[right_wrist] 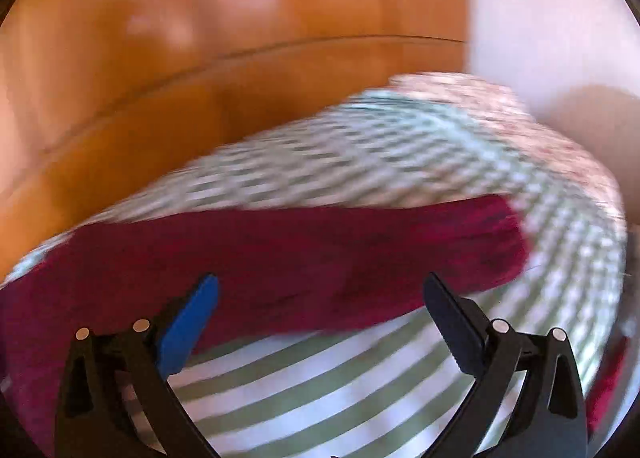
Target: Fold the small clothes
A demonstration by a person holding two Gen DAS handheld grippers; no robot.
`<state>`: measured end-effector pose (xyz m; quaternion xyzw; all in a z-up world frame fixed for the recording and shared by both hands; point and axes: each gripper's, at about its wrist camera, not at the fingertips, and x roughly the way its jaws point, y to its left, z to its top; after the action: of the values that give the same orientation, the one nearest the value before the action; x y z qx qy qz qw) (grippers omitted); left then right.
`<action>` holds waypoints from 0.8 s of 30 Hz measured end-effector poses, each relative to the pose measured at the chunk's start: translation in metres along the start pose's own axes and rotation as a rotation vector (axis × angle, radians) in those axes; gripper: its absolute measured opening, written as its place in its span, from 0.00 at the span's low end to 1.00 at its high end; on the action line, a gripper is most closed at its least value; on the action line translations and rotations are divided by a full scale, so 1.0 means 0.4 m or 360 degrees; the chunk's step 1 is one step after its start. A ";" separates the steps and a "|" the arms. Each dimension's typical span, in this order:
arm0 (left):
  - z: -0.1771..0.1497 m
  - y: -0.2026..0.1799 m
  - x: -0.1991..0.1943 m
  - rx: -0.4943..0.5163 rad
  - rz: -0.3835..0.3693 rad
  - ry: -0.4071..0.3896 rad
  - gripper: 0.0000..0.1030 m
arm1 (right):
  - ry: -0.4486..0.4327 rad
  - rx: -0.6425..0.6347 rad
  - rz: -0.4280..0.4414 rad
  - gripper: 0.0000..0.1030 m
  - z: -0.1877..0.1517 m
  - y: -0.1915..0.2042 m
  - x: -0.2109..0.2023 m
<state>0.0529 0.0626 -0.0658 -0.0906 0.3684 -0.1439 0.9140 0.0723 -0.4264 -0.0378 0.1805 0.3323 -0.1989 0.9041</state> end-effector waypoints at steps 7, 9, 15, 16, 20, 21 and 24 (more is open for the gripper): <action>-0.010 -0.050 -0.062 0.0238 0.0053 -0.0208 0.97 | 0.0119 -0.0468 0.0544 0.98 -0.146 0.323 -0.025; -0.010 -0.066 -0.048 0.0310 0.0040 -0.0162 0.97 | 0.0167 -0.0585 0.0509 0.98 -0.185 0.374 0.004; -0.068 -0.120 0.045 0.0650 0.0179 0.0053 0.82 | 0.0293 -0.0656 0.0383 0.98 -0.235 0.390 0.080; -0.081 -0.119 0.062 0.0694 0.0249 0.0067 0.69 | 0.0294 -0.0644 0.0398 0.98 -0.234 0.384 0.082; -0.067 -0.096 0.063 0.0649 0.0254 0.0066 0.35 | 0.0288 -0.0606 0.0443 0.98 -0.219 0.355 0.076; -0.050 -0.085 0.057 0.0613 0.0240 0.0069 0.26 | 0.0286 -0.0604 0.0445 0.98 -0.215 0.352 0.078; 0.011 -0.036 0.006 0.0446 0.0143 0.0037 0.23 | 0.0285 -0.0607 0.0442 0.98 -0.202 0.345 0.087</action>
<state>0.0549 0.0485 -0.0603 0.0560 0.3589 -0.1538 0.9189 0.1201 -0.2796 -0.0921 0.0676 0.4145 0.0103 0.9075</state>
